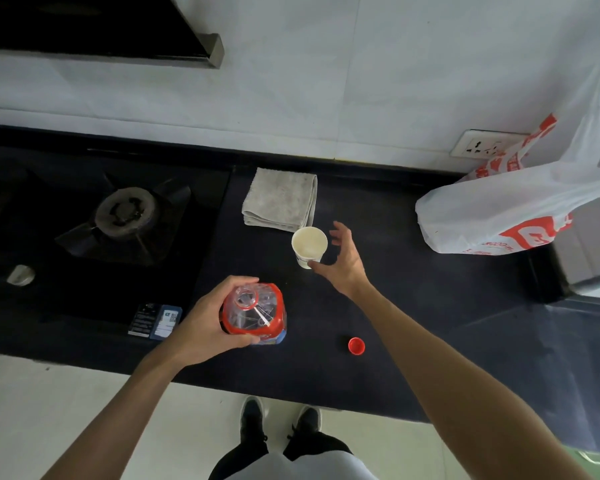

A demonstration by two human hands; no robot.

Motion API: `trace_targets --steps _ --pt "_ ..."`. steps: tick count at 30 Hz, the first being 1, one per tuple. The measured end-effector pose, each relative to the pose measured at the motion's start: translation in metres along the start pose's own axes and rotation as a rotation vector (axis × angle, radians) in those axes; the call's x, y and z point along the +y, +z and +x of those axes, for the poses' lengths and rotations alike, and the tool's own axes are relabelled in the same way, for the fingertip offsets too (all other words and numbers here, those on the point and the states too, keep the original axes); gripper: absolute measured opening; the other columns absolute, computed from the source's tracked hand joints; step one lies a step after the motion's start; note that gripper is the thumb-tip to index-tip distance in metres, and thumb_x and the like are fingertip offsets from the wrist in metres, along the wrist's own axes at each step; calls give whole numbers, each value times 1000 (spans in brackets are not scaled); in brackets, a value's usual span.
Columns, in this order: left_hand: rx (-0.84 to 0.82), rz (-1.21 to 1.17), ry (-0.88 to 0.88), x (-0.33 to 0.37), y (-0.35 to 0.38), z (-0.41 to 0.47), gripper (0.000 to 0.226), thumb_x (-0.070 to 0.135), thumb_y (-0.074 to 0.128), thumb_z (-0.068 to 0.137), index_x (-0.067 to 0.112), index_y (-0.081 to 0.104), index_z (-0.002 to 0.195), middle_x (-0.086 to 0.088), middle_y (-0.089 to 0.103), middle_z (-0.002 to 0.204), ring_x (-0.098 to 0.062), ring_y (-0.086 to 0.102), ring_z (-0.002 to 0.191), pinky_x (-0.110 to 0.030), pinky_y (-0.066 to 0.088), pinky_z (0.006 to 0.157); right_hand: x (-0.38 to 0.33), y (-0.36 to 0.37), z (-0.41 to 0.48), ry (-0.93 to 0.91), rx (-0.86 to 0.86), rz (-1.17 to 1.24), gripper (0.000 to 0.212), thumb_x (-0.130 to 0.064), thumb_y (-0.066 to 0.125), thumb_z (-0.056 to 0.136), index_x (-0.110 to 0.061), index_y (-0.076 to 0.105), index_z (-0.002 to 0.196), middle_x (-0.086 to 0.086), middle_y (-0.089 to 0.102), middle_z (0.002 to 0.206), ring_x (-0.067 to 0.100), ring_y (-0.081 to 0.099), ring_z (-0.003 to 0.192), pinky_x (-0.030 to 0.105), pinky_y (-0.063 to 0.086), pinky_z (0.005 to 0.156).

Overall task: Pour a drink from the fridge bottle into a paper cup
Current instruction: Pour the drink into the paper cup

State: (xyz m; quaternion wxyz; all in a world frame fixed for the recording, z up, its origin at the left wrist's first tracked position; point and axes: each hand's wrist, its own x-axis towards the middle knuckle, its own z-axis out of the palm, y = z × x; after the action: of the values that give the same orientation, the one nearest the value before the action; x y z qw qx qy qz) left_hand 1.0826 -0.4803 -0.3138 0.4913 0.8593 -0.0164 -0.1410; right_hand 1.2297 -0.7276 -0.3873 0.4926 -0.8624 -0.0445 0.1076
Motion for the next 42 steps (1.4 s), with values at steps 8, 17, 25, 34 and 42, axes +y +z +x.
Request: trace_targets --steps 8,17,25,34,42 --pt "11 -27 4 1 1 -2 89 25 93 65 46 41 134 29 49 129 0 51 125 -21 55 91 -7 17 13 -42 -62 45 88 -17 86 73 -25 33 142 -10 48 125 13 49 116 40 52 97" --pt "47 -70 16 -4 6 -5 90 21 91 68 56 40 133 32 45 131 3 47 128 -19 55 90 -16 6 -2 -130 -30 42 78 -19 87 72 -27 39 132 -11 51 119 13 55 108 33 56 87" --pt "117 -184 38 -12 16 -8 101 14 93 64 46 37 142 24 46 137 -2 48 130 -22 55 91 -33 -28 -41 -245 6 89 67 -17 86 74 -26 45 126 -15 52 121 7 54 114 17 53 82" --pt "184 -233 87 -11 22 -1 92 4 95 57 30 51 133 16 59 125 -9 59 119 -21 55 90 -48 -61 -74 -257 67 141 67 -20 84 78 -22 45 133 -14 54 123 10 56 115 21 53 87" --pt "153 -360 143 30 17 26 89 19 97 48 28 56 127 2 65 123 -18 65 113 -28 60 80 -59 -99 -96 -237 132 154 66 -24 83 79 -32 45 134 -25 54 119 6 57 110 18 51 86"
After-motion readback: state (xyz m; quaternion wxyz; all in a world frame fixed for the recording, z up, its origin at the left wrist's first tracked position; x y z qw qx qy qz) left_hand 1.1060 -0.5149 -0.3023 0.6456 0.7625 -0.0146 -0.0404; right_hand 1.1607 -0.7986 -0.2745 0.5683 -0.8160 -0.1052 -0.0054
